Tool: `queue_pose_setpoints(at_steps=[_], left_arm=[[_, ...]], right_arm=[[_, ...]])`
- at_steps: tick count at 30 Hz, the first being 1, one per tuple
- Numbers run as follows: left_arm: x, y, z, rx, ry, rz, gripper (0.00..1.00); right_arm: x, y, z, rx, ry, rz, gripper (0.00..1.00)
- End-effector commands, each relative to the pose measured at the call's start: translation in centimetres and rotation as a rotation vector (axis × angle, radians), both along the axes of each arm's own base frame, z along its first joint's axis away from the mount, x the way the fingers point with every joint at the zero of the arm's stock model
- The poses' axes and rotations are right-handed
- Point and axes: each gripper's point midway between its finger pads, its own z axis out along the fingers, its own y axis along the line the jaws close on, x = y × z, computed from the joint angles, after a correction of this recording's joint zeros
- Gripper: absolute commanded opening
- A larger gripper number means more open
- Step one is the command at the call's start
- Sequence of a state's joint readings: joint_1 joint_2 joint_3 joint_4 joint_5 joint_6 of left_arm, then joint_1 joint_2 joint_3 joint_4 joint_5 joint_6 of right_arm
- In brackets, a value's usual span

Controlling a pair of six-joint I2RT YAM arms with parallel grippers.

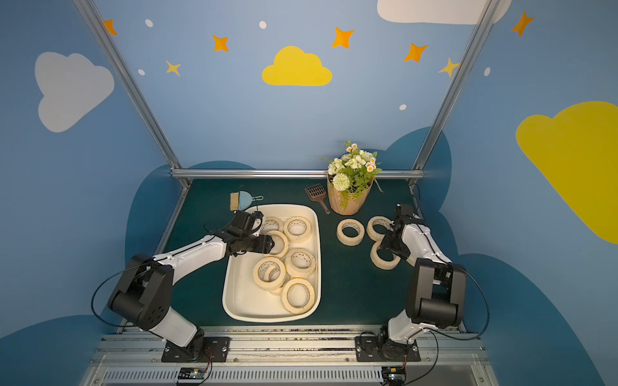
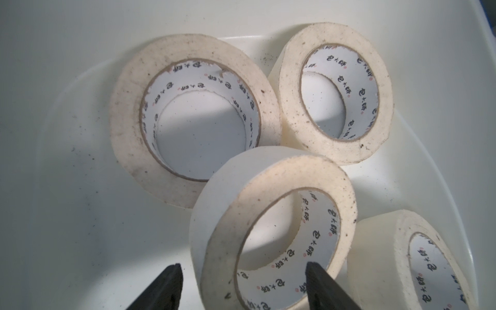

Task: Take out the art tape in the storage box
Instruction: Pick up the art tape from the storage box.

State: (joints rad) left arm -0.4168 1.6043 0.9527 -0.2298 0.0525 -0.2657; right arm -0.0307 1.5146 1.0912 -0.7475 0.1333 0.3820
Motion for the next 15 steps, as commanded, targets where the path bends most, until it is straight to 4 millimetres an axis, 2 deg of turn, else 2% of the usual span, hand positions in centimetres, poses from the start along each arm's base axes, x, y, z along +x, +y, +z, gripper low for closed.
queue_pose_setpoints(at_steps=[1,5,7,9,12,15], left_arm=[[0.8,-0.1,0.3,0.004,-0.012,-0.002,0.72],[1.0,0.1,-0.3,0.025,-0.013,0.000,0.67],[1.3,0.2,-0.8,0.038,-0.009,0.002,0.58],[1.6,0.2,-1.1,0.048,-0.011,0.005,0.45],[2.3,0.2,-0.6,0.059,-0.028,0.006,0.29],[2.7,0.3,1.0,0.087,-0.042,-0.008,0.26]], right_arm=[[-1.6,3.8,2.9,0.003,-0.030,0.093,0.60],[-3.6,8.2,4.8,0.036,-0.062,0.232,0.60],[-4.8,10.2,5.4,0.062,-0.074,0.297,0.60],[-6.1,12.4,5.7,0.090,-0.075,0.362,0.59],[-7.8,15.6,5.9,0.114,-0.068,0.459,0.59],[-8.8,19.0,6.3,0.129,-0.066,0.549,0.58]])
